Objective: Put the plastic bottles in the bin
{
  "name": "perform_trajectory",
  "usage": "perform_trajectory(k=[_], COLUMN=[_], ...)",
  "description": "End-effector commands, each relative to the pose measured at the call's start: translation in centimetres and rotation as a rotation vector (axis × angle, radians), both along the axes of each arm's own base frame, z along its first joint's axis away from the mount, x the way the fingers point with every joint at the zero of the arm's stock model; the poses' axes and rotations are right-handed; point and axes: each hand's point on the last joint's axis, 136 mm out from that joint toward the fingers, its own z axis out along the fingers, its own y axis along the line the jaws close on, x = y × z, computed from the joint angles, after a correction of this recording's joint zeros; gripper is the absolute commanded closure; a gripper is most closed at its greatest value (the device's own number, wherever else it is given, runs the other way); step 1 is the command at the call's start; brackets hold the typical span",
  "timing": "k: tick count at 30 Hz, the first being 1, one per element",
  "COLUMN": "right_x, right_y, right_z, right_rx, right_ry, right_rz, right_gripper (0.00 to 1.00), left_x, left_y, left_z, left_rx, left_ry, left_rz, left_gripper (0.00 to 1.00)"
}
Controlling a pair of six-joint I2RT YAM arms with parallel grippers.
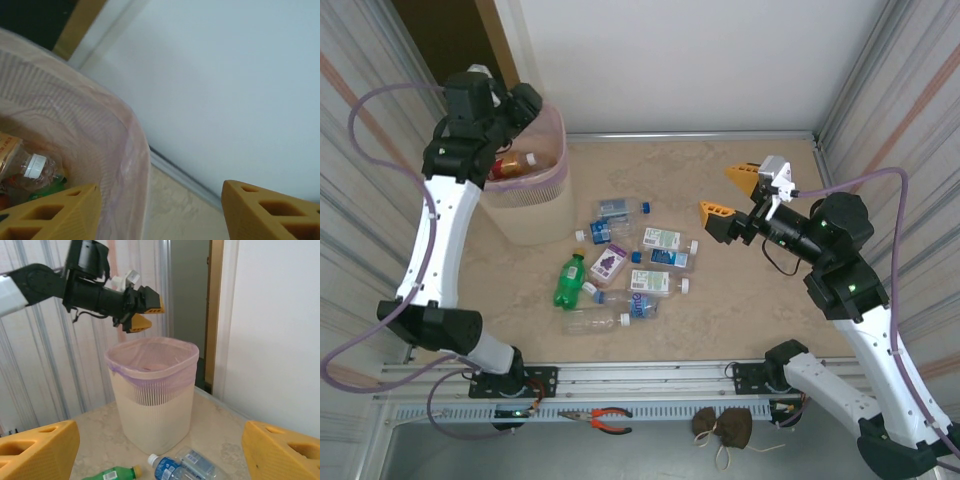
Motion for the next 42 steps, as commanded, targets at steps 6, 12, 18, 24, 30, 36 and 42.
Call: perform_trajectory(k=[6,12,18,24,30,36,42], right_x=[-0.3,-0.3,-0.5,-0.7,-0.7,-0.6,-0.5], right_y=[-0.9,-0.8,-0.8,-0.8,-0.6,-0.4,-0.3], right_z=[-0.1,-0.2,-0.2,-0.2,-0.4,-0.4,-0.3], right_rx=[0.001,0.0,-0.005,-0.003,0.001,0.007,0.01], right_ry=[0.014,0.029,0.043,0.055,0.074,0.089,0.091], right_rz=[-0.041,-0.035,-0.025,-0.023,-0.012,-0.003,0.002], right_gripper=[0.17,0.17,0.17,0.17,0.18,0.18,0.18], left_x=[-7.9,-12.1,-15.0,-17.2,-17.9,-17.5,-17.2], left_y=[-7.3,-9.1,-8.3,-6.6,-5.2,-4.7,-5.1], left_z=[-2.7,-8.5,-15.8,-22.5,-27.9,-31.2,-33.6], left_rx=[0.499,0.604,0.706,0.702,0.679,0.63,0.617], left_ry=[-0.02,0.121,0.323,0.474,0.593,0.655,0.705], left_rz=[-0.466,-0.629,-0.631,-0.599,-0.57,-0.568,-0.597], left_gripper=[0.35,0.36,0.35,0.35,0.34,0.29,0.26])
